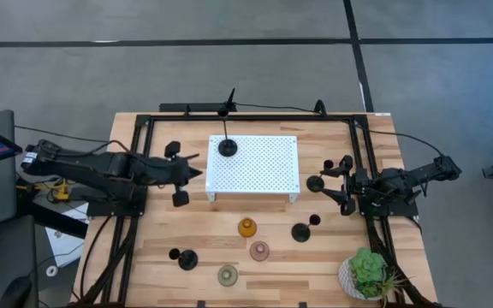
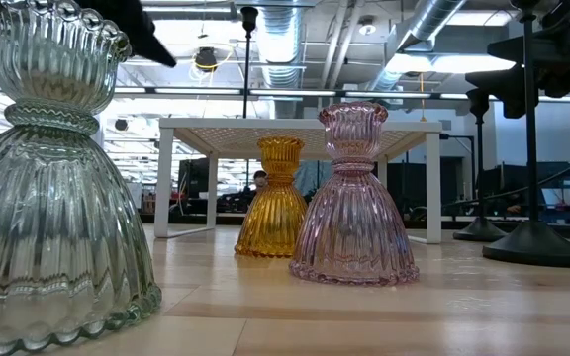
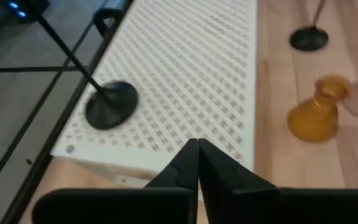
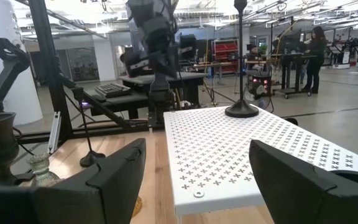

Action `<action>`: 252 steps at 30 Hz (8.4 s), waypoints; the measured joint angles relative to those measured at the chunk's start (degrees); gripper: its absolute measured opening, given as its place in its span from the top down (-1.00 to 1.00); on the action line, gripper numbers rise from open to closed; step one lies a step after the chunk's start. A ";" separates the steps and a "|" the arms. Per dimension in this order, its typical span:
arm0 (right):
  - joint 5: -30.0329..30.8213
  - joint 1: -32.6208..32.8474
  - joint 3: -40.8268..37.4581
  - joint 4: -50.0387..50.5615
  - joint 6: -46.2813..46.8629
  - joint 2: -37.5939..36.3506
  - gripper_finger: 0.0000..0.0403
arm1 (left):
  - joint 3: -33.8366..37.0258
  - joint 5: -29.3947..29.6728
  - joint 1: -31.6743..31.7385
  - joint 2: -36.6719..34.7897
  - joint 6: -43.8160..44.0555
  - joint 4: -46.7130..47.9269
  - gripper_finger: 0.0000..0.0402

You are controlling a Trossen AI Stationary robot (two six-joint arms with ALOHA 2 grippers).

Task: Pick & Place candle stick holders
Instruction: Put the black candle holder on the shelf, then align the black candle holder with the other black candle holder on the shelf

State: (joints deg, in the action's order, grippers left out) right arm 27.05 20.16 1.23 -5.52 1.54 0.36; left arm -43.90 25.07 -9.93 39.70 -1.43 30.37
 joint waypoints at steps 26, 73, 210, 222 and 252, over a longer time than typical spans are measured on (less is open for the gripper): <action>-0.37 0.52 0.01 0.76 6.30 -0.02 -0.37 | 26.97 -5.32 -5.51 -20.92 -8.35 -28.72 0.95; -13.55 9.10 1.99 -24.17 15.96 41.18 -0.37 | 26.97 -5.21 -5.49 -19.34 -8.17 -29.62 0.94; -52.68 -54.93 44.86 -3.48 -1.93 66.69 0.68 | 26.94 -5.19 -5.44 -19.32 -8.22 -29.32 0.94; -52.63 -55.91 44.83 -2.86 -5.01 61.32 0.21 | 26.95 -5.19 -5.43 -19.33 -8.24 -29.31 0.94; -52.49 -56.79 44.89 50.43 -2.66 33.27 0.17 | 26.93 -5.19 -5.44 -19.32 -8.22 -29.33 0.94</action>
State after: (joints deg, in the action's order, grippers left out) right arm -25.44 -36.63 46.13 44.91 -1.12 33.63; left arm -16.97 19.88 -15.38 20.38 -9.65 1.04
